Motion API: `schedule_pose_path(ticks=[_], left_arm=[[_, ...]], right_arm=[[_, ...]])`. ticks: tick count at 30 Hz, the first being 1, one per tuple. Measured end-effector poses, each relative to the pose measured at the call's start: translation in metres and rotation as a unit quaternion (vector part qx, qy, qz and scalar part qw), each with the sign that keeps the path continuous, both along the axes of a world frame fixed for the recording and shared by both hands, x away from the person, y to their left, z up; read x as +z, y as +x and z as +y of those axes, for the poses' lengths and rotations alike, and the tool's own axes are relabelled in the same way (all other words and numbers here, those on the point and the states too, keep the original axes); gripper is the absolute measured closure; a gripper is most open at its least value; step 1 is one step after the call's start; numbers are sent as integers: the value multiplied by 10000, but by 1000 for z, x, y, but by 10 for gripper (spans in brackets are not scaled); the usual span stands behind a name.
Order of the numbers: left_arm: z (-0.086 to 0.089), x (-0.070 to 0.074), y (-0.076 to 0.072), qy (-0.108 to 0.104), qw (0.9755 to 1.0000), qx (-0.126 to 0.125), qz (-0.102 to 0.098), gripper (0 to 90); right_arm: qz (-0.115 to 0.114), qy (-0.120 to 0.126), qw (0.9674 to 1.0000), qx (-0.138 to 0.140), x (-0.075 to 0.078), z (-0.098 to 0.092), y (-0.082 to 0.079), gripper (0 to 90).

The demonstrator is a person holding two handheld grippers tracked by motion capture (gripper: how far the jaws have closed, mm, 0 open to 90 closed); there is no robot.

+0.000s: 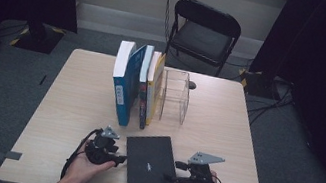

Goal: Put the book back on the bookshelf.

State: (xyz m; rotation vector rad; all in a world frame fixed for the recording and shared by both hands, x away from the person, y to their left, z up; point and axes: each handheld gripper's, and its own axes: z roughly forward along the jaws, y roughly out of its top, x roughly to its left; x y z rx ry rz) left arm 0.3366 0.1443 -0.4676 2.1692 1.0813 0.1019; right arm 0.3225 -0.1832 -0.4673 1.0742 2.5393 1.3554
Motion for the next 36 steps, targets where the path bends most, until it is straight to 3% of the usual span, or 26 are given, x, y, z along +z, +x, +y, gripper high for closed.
schedule_pose_path(ticks=[2, 4, 7, 8, 10, 12, 14, 17, 20, 22, 27, 29, 34, 36], left_arm=[[4, 5, -7, -155, 9998, 3, -96, 572], [8, 8, -11, -415, 9991, -11, -50, 572], [4, 8, -14, -677, 9977, -102, 11, 524], [1, 7, -13, -678, 9977, -72, 32, 494], [-4, 7, -11, -914, 9956, -96, 166, 438], [-10, 9, -10, -855, 9962, -97, 131, 432], [-16, 6, -8, -758, 9967, 66, 265, 423], [-19, 7, -9, -572, 9981, 156, 183, 434], [-14, 6, -3, -736, 9965, 284, 278, 561], [-12, 6, 0, -752, 9965, 239, 263, 589], [-21, 7, 3, -625, 9976, 271, 138, 498], [-22, 8, 7, -544, 9982, 222, 111, 500], [-22, 9, 20, -684, 9968, 266, 305, 482], [-18, 10, 24, -984, 9936, 433, 350, 486]], right_arm=[[-24, 47, 10000, -78, 1, 4, 9, 329], [-132, 53, 9998, -112, 2, 9, 16, 327], [-168, -33, 9998, -142, -1, 15, 26, 304], [-142, -64, 9998, -154, -2, 17, 28, 291], [-169, -160, 9996, -157, -5, 17, 28, 303], [-80, -70, 9998, -138, -8, 14, 26, 301], [-62, -42, 9999, -100, -8, 11, 23, 304], [-41, -53, 9999, -78, -8, 10, 21, 318], [46, -3, 10000, -62, -8, 6, 18, 344], [62, -13, 10000, -58, -7, 5, 16, 351], [86, -89, 9999, -99, -5, 6, 8, 346], [96, -129, 9998, -95, -5, 7, 4, 346], [112, -159, 9998, -41, -3, 6, -7, 379], [37, -156, 9999, -48, -2, 7, -7, 379]])
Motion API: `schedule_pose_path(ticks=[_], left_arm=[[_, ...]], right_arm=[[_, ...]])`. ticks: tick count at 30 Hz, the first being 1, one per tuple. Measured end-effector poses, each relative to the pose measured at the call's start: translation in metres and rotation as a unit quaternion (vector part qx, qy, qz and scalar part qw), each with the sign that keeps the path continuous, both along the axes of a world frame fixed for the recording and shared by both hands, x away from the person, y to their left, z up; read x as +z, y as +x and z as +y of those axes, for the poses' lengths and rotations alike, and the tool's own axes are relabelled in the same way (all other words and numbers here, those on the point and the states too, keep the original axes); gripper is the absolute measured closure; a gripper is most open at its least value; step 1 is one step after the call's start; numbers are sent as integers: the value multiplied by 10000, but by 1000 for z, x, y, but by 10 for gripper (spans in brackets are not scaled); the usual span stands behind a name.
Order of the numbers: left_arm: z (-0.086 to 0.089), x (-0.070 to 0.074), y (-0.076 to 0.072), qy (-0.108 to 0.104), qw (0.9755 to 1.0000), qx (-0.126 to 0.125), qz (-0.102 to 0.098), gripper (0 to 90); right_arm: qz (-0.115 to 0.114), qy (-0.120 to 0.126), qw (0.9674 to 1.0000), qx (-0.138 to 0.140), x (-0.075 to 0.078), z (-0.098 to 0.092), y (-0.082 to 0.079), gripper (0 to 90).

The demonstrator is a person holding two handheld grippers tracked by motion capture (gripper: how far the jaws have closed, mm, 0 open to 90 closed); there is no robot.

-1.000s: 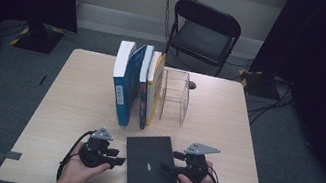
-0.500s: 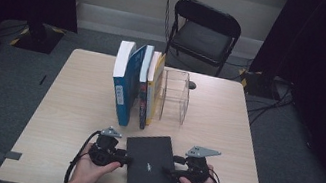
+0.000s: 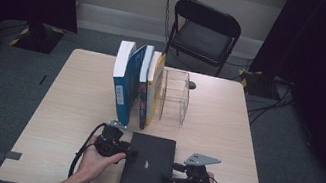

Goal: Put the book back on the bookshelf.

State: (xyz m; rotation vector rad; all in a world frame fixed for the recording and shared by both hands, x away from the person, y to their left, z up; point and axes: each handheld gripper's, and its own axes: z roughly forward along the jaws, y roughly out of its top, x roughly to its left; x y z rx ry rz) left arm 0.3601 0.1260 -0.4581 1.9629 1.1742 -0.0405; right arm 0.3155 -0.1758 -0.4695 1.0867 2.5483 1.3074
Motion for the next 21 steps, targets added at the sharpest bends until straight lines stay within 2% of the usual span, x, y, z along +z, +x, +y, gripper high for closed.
schedule_pose_path(ticks=[1, 5, 7, 9, 11, 14, 18, 21], left_arm=[[1, 0, 1, -50, 9999, 75, 56, 496], [-1, -4, 2, 70, 9997, 2, 216, 457], [-1, -6, 2, -79, 9993, -11, 370, 456], [-3, -6, 2, -89, 9993, -45, 371, 435], [-4, -8, 2, -186, 9987, -1, 470, 414], [-1, -13, 3, -493, 9956, 131, 788, 416], [5, -13, 5, -799, 9917, 229, 978, 446], [8, -15, 6, -931, 9898, 257, 1051, 460]], right_arm=[[-71, 14, 10000, -17, 0, 0, 2, 377], [-125, 94, 9997, -204, -2, 3, 16, 342], [-180, 90, 9995, -254, -3, 4, 18, 336], [-187, 81, 9995, -247, -3, 4, 18, 336], [-201, 80, 9995, -247, -4, 4, 16, 329], [-230, 68, 9994, -245, -4, 4, 15, 328], [-225, 92, 9994, -241, -5, 4, 16, 322], [-220, 116, 9994, -240, -5, 4, 17, 316]])
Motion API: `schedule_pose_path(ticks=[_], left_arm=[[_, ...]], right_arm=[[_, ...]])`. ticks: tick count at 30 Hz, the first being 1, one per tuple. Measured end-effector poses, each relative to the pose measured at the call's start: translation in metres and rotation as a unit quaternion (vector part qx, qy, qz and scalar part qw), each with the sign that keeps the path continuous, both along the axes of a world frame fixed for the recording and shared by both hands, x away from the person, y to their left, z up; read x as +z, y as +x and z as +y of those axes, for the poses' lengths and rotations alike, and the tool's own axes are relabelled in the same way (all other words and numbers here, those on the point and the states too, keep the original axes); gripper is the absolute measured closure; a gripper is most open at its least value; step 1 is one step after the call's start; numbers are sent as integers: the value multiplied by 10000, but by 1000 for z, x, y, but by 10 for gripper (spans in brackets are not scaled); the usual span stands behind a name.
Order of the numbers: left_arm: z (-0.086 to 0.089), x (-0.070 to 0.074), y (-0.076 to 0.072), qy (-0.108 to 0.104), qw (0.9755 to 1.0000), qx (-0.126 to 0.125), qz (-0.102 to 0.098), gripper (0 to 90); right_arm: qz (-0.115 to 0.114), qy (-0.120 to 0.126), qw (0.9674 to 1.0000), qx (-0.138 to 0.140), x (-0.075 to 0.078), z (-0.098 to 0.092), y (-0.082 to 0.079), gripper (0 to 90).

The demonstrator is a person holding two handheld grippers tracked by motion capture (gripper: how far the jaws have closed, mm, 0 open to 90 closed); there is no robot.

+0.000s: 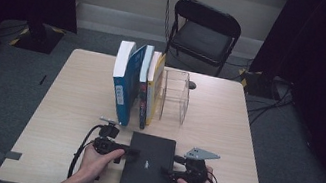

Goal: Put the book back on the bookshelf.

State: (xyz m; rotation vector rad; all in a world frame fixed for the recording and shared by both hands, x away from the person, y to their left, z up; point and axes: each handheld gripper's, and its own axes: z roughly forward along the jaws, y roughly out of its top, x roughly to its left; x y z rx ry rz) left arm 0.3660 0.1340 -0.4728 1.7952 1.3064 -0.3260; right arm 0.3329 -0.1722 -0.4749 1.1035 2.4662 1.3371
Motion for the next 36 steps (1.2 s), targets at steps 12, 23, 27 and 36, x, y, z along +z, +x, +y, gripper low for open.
schedule_pose_path(ticks=[12, 23, 27, 36], left_arm=[[5, 1, -3, -334, 9994, 17, 93, 496], [15, -7, -6, -822, 9954, 19, 496, 517], [17, -5, -6, -1007, 9935, 33, 524, 517], [-5, -5, -14, -964, 9929, -266, 642, 447]], right_arm=[[87, 144, 9999, -25, -2, -1, 1, 294], [141, 159, 9998, -39, -3, -2, 0, 287], [177, 199, 9996, -27, -3, -3, 0, 286], [220, 218, 9995, 84, -1, -4, -5, 287]])
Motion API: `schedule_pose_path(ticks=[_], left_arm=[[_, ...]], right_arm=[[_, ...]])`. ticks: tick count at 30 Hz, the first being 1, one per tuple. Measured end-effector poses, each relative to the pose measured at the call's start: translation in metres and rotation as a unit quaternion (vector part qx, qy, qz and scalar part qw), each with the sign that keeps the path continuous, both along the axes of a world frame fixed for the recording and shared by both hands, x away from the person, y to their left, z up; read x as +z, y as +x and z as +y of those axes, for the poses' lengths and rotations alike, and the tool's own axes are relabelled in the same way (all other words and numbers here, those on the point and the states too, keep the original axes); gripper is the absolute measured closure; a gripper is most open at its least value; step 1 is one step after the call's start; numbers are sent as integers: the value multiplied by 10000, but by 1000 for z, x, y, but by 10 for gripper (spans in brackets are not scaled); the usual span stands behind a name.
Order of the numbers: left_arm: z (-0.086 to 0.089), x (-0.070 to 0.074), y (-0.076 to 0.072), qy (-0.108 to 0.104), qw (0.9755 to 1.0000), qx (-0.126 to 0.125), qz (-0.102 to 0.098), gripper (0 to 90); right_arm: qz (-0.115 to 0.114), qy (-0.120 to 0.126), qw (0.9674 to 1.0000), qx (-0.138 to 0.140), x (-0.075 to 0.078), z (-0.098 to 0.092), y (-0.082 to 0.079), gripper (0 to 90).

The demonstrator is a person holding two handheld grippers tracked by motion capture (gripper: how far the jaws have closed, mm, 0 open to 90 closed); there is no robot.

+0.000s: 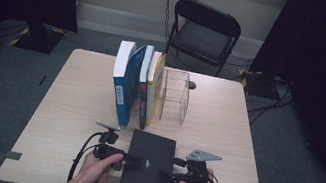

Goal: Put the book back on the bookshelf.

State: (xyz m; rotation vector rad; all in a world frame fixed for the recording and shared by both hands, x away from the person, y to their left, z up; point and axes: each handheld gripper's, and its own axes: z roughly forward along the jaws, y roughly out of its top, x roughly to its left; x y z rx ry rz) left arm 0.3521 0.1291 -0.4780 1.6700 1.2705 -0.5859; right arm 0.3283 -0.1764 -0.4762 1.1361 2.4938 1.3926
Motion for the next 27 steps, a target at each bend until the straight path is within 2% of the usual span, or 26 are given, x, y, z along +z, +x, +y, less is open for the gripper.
schedule_pose_path(ticks=[2, 3, 4, 7, 8, 10, 13, 15, 17, 19, 21, 23, 25, 27], left_arm=[[1, 0, 1, 3, 10000, -25, -63, 494], [0, 0, 1, 8, 10000, 3, -3, 494], [0, -1, 2, 78, 10000, -23, -26, 494], [-3, -1, 5, 87, 9999, -79, -71, 490], [-4, 0, 5, 69, 9999, -65, -41, 490], [-5, -1, 6, 79, 9998, -131, -130, 497], [-6, -1, 8, -23, 9997, -163, -157, 508], [-10, -2, 10, -29, 9998, -195, -58, 509], [-17, -2, 11, 30, 9997, -240, -85, 487], [-22, -3, 11, -10, 9997, -247, -92, 485], [-22, -4, 11, -19, 9998, -189, -36, 493], [-22, -6, 11, -134, 9998, -135, -2, 494], [-21, -6, 13, -122, 9996, -254, 10, 477], [-23, -5, 13, -102, 9997, -240, 30, 475]], right_arm=[[16, 11, 10000, 17, 0, 0, 0, 287], [19, 26, 10000, 43, 0, -1, -1, 287], [29, 18, 10000, 57, 0, -1, -2, 287], [36, 37, 10000, 77, 0, -2, -1, 284], [40, 47, 10000, 71, 0, -2, -1, 282], [44, 59, 10000, 62, -1, -2, -1, 277], [79, 104, 9999, 54, -1, -2, 0, 259], [85, 113, 9999, 73, -1, -2, 1, 250], [88, 117, 9998, 101, -2, -2, 2, 243], [116, 130, 9998, 138, -2, -2, 3, 241], [121, 135, 9997, 178, -2, -3, 4, 237], [145, 139, 9996, 217, -2, -4, 4, 232], [152, 145, 9995, 220, -3, -4, 4, 227], [161, 138, 9995, 246, -3, -4, 4, 214]])
